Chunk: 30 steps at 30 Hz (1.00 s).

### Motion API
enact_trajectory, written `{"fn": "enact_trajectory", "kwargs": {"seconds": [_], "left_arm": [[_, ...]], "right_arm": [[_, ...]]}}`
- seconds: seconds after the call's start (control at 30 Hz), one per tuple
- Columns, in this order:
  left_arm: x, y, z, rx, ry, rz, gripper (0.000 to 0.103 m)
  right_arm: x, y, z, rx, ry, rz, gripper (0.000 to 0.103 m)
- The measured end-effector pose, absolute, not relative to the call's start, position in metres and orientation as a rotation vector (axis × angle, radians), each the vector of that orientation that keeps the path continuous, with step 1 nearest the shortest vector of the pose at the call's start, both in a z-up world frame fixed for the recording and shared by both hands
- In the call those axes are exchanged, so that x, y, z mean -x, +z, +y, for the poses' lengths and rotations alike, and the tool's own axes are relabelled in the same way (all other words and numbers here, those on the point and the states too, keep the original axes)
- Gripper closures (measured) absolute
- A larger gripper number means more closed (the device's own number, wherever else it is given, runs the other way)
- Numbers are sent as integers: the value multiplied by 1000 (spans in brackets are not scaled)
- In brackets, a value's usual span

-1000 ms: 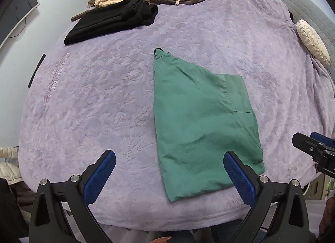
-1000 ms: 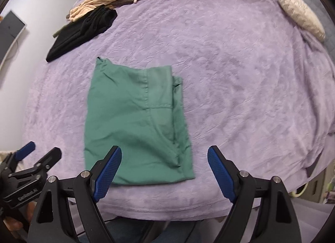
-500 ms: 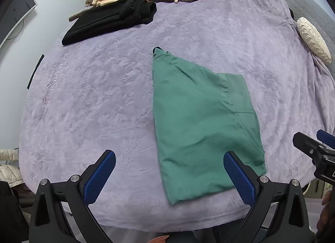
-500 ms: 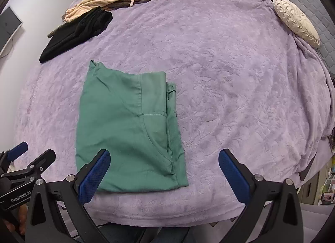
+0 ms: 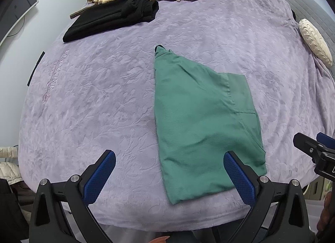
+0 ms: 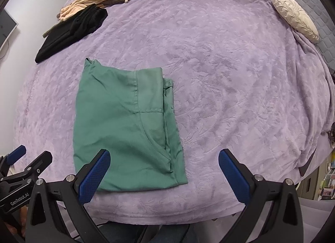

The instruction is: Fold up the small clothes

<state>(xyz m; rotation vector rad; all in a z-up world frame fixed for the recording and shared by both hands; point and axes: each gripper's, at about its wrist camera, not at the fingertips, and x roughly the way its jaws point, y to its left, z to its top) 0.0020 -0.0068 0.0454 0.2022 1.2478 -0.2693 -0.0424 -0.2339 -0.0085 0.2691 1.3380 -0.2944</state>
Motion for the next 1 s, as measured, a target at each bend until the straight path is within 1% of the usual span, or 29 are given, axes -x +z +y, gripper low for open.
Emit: {"fn": "enact_trajectory", "kwargs": {"seconds": [1.0], "left_arm": [[2, 43, -16, -224, -279, 1258, 0]], "right_arm": [[39, -11, -239, -244, -293, 1351, 0]]}}
